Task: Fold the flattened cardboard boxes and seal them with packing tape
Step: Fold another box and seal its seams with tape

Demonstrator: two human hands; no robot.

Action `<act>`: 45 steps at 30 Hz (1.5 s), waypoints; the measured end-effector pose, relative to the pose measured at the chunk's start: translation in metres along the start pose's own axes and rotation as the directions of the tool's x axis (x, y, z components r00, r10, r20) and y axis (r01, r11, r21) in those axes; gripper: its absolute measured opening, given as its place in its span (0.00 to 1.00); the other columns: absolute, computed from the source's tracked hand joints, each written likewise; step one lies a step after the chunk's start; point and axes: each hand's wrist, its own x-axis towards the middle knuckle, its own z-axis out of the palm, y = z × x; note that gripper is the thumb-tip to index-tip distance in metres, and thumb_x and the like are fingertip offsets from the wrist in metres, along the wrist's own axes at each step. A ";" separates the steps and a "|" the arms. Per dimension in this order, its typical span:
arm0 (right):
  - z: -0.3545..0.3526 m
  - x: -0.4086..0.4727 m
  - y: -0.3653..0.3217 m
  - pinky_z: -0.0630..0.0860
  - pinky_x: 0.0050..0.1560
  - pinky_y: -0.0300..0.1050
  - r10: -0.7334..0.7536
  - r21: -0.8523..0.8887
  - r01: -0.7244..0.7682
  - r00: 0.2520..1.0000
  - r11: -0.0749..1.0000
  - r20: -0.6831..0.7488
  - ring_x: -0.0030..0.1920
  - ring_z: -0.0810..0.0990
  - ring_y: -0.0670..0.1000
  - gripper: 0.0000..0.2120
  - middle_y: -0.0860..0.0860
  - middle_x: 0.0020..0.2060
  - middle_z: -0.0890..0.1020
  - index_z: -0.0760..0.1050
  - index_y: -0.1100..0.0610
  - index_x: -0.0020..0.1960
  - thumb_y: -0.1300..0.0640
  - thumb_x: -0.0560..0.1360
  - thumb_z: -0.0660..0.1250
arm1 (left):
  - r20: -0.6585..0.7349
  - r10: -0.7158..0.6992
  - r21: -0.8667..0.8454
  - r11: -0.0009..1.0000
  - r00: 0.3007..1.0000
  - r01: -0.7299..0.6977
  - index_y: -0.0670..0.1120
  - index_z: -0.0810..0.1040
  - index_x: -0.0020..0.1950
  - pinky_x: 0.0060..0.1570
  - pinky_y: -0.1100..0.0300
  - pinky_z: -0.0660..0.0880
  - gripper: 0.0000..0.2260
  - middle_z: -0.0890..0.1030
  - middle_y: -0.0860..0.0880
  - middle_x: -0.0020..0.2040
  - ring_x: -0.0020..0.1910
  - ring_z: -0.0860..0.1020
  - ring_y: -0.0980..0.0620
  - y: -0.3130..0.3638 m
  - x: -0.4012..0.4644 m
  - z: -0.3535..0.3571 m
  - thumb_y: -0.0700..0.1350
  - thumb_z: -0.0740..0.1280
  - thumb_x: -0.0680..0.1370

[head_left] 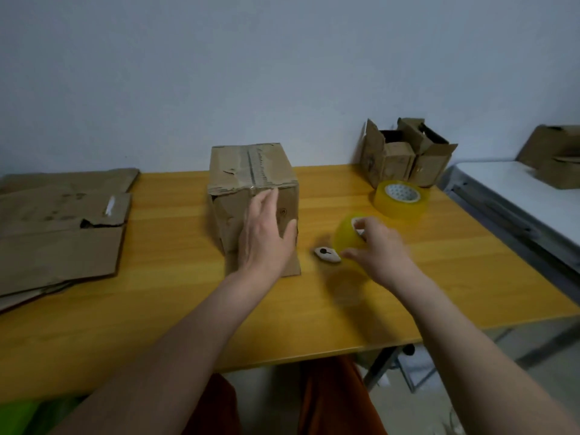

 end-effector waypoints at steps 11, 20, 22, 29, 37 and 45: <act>0.016 0.003 0.007 0.70 0.47 0.47 -0.084 -0.447 0.088 0.996 0.890 0.028 0.59 0.75 0.56 0.20 0.54 0.58 0.76 0.68 0.57 0.61 0.43 0.77 0.63 | 0.014 -0.203 0.181 0.963 0.979 0.197 0.54 0.67 0.73 0.72 0.53 0.59 0.29 0.55 0.47 0.76 0.74 0.56 0.44 -0.049 0.051 -0.044 0.33 0.64 0.75; 0.025 0.074 -0.102 0.64 0.71 0.52 -0.280 0.385 0.216 0.953 0.897 0.117 0.69 0.65 0.57 0.29 0.56 0.70 0.62 0.61 0.47 0.74 0.47 0.76 0.67 | 0.151 -0.254 0.000 0.966 0.955 0.257 0.59 0.61 0.75 0.58 0.49 0.77 0.32 0.71 0.46 0.70 0.61 0.75 0.45 -0.064 0.040 -0.062 0.35 0.63 0.77; 0.030 0.072 -0.107 0.68 0.68 0.51 -0.260 0.401 0.195 0.959 0.895 0.113 0.64 0.69 0.56 0.26 0.55 0.64 0.66 0.67 0.46 0.71 0.46 0.74 0.69 | 0.120 -0.261 0.020 0.965 0.958 0.261 0.58 0.61 0.75 0.54 0.52 0.78 0.29 0.74 0.48 0.66 0.57 0.76 0.48 -0.065 0.034 -0.072 0.40 0.65 0.77; 0.045 0.039 -0.122 0.73 0.57 0.51 -0.260 0.100 0.275 0.955 0.956 -0.140 0.61 0.66 0.54 0.36 0.53 0.58 0.65 0.67 0.50 0.58 0.30 0.60 0.71 | 0.141 -0.165 0.202 0.970 0.976 0.135 0.60 0.58 0.75 0.55 0.56 0.75 0.29 0.67 0.48 0.64 0.56 0.70 0.51 -0.064 -0.004 -0.087 0.48 0.67 0.77; 0.052 0.041 -0.112 0.69 0.57 0.44 -0.367 0.087 0.390 0.908 0.917 -0.201 0.60 0.64 0.52 0.33 0.52 0.59 0.65 0.68 0.53 0.57 0.44 0.60 0.80 | -0.005 0.090 0.178 0.980 0.996 -0.087 0.47 0.73 0.67 0.67 0.57 0.63 0.24 0.70 0.51 0.69 0.70 0.62 0.53 -0.076 0.010 -0.079 0.52 0.72 0.73; 0.040 0.045 -0.103 0.70 0.61 0.49 -0.403 0.212 0.413 0.911 0.886 -0.090 0.60 0.65 0.53 0.26 0.49 0.56 0.65 0.72 0.53 0.55 0.54 0.61 0.80 | -0.056 0.130 0.121 0.985 0.990 -0.123 0.52 0.83 0.53 0.50 0.57 0.60 0.22 0.70 0.56 0.48 0.52 0.66 0.54 -0.082 0.040 -0.071 0.55 0.79 0.61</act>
